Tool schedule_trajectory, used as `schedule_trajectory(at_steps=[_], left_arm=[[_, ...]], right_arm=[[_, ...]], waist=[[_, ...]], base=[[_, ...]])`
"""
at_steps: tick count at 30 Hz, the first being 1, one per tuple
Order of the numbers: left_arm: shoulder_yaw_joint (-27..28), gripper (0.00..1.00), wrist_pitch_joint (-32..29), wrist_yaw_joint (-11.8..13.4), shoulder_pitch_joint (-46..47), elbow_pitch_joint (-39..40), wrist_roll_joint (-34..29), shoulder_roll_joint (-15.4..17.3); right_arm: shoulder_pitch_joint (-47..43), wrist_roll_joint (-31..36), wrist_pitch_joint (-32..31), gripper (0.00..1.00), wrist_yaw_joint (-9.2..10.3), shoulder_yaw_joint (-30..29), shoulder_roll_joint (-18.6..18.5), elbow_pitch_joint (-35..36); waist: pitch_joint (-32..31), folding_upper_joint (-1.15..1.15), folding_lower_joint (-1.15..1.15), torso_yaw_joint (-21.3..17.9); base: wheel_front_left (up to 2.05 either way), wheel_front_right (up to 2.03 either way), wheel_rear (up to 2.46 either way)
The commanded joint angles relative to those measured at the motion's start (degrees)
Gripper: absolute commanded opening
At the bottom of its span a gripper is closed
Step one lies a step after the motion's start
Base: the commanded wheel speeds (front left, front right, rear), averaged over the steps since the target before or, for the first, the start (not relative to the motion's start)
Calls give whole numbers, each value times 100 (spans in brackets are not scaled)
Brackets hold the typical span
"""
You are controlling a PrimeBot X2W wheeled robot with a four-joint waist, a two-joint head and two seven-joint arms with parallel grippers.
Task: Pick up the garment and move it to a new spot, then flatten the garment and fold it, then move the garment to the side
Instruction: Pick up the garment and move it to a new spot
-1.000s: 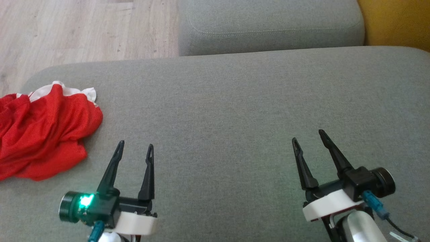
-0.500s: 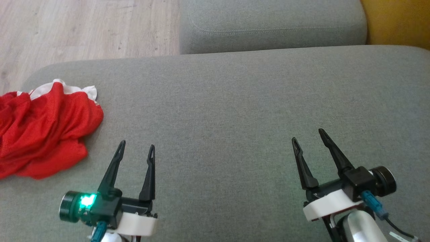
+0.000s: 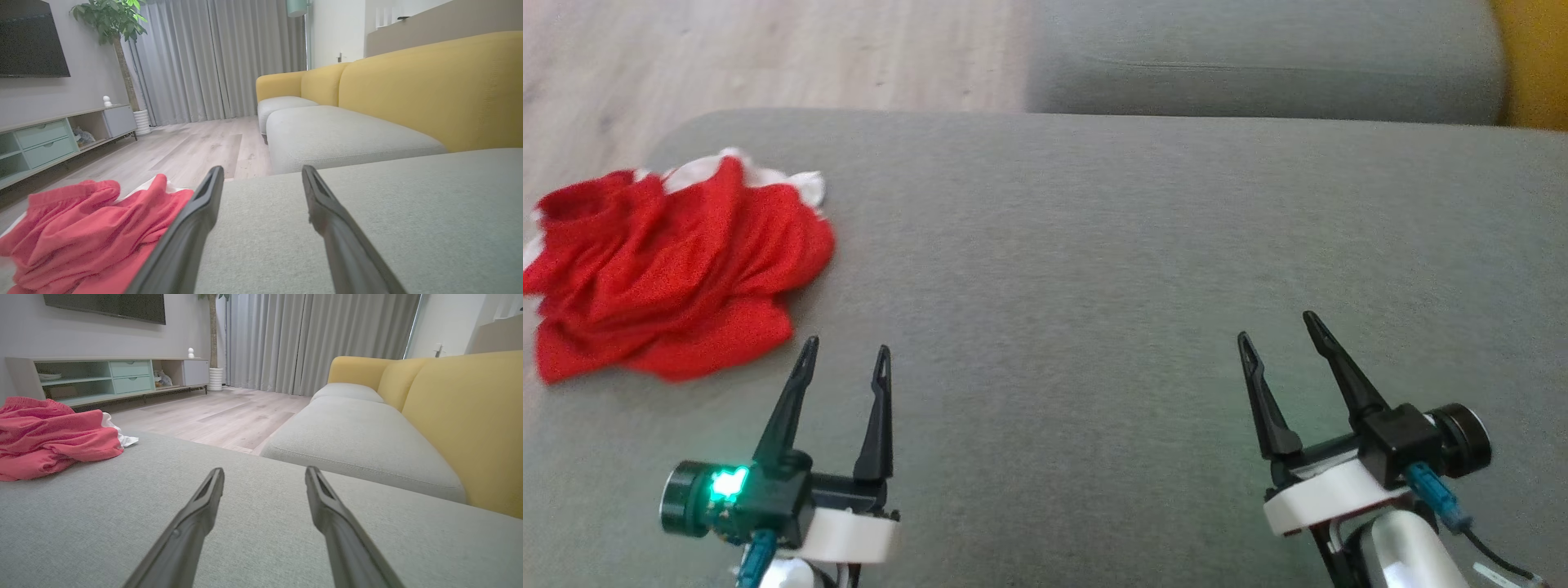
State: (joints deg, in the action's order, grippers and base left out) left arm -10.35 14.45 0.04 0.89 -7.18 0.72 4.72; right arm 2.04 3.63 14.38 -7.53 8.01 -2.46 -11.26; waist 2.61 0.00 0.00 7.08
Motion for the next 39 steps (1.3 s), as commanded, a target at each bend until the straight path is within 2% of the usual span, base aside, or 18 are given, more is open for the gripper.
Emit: schedule_trajectory(at_steps=[1, 14, 18, 29, 36, 39], left_arm=[[244, 100, 55, 43, 249, 165, 44, -8], [478, 100, 55, 37, 204, 183, 92, -78], [583, 100, 55, 21, 156, 158, 93, -82], [979, 100, 55, 270, 515, 558, 30, -81], [957, 100, 55, -36, 1721, 293, -28, 234], [1007, 100, 55, -164, 2429, -152, -52, 485]], right_arm=[[242, 51, 62, 100, 4, 132, -42, 185], [266, 11, 62, 100, 4, 48, -42, 152], [243, 9, 62, 100, 4, 36, -42, 138], [679, 352, 62, 100, 4, 74, -42, 73], [756, 555, 62, 100, 4, -166, -231, 181], [865, 620, 62, 100, 4, -127, -350, 239]], waist=[[47, 0, 0, 325], [17, 0, 0, 1917], [35, 0, 0, 2301], [633, 0, 0, 2471], [1062, 0, 0, 2475], [1321, 0, 0, 2262]], base=[[0, 0, 0], [0, 0, 0], [0, 0, 0], [0, 0, 0], [0, 0, 0], [0, 0, 0]])
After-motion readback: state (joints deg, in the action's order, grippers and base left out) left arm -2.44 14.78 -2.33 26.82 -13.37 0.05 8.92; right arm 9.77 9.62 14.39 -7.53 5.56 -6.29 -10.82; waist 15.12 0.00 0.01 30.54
